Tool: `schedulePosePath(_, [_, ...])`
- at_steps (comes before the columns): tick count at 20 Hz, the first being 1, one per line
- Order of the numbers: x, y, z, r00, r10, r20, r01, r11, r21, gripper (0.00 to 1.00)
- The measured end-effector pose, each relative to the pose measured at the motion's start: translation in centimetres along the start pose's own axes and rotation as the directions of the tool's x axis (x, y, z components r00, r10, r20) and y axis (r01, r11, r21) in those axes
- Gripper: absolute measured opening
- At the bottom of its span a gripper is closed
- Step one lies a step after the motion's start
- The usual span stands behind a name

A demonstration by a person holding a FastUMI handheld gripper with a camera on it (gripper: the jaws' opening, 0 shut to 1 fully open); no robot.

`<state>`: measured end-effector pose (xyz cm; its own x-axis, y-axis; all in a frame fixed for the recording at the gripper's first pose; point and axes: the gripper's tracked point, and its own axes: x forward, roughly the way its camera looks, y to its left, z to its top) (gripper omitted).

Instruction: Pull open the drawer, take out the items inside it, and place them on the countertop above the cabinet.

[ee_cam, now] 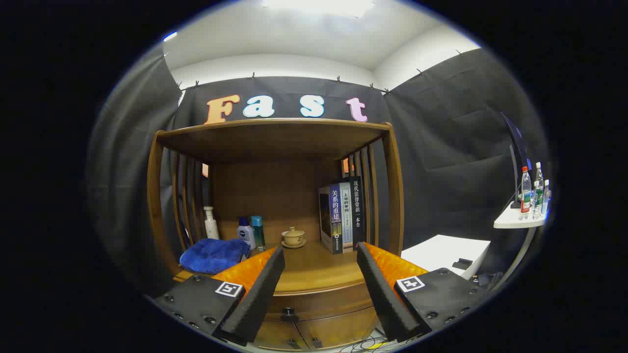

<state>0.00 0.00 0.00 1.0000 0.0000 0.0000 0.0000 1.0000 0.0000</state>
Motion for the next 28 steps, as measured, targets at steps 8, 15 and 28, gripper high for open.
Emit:
schedulePosePath(8, [0.2,0.5,-0.5,1.0,0.01,-0.014,-0.01,1.0,0.006,0.98])
schedulePosePath(15, [0.4,0.4,-1.0,1.0,0.01,-0.006,-0.01,1.0,0.004,0.98])
schedulePosePath(28, [1.8,1.0,-7.0,0.997,0.049,-0.051,-0.048,0.999,0.022,0.98])
